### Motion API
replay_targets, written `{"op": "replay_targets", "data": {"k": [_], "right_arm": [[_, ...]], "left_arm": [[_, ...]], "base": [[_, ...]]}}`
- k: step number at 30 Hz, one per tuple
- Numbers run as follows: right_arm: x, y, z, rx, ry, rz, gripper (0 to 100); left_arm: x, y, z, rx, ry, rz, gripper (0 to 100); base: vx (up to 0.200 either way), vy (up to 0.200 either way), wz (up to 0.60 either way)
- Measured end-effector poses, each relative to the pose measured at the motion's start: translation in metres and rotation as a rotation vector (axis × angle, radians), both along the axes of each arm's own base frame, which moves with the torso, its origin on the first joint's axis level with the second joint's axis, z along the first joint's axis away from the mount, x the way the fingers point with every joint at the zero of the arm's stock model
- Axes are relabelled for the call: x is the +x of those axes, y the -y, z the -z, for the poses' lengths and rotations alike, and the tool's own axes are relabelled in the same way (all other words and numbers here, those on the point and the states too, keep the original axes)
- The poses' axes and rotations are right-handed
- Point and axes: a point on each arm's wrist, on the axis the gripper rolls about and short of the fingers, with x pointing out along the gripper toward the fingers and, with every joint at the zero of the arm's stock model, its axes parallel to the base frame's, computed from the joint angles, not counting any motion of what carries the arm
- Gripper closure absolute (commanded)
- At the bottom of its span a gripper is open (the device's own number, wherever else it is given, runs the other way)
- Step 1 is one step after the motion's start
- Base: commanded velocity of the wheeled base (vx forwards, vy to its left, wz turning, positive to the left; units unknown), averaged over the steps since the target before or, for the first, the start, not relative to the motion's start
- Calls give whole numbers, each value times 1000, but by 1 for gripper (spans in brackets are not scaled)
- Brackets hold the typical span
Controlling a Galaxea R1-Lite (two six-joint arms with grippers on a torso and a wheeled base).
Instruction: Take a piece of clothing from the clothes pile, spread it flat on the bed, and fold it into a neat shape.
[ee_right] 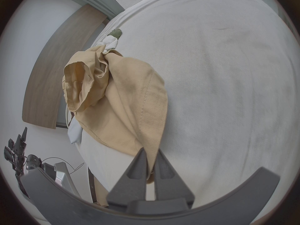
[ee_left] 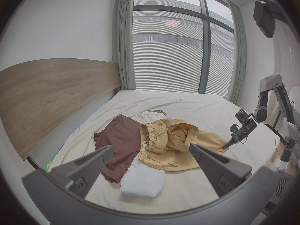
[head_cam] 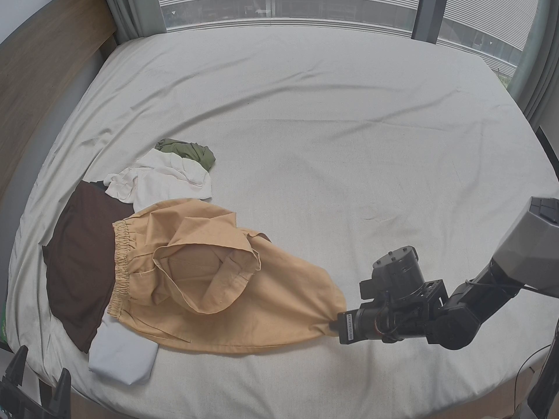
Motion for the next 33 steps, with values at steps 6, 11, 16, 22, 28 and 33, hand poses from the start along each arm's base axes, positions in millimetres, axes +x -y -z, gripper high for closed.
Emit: {"op": "replay_targets", "data": {"k": [6, 11, 16, 22, 28, 33], "right_arm": [[-3, 21, 0, -5, -1, 45, 100], [-3, 35, 2, -8, 10, 74, 100], [-5, 51, 7, -29, -10, 111, 100], [-5, 65, 8, -26, 5, 145, 100], [-11, 77, 10, -33, -3, 169, 100], [-15, 85, 10, -36, -12, 183, 100]], "left_arm": [[0, 0, 0, 0, 0, 0, 0], [0, 0, 0, 0, 0, 0, 0], [0, 0, 0, 1, 0, 0, 0], [0, 0, 0, 2, 0, 0, 0], [0, 0, 0, 3, 0, 0, 0], [0, 0, 0, 3, 0, 0, 0]], "base": [[0, 0, 0], [0, 0, 0], [0, 0, 0], [0, 0, 0], [0, 0, 0], [0, 0, 0]]}}
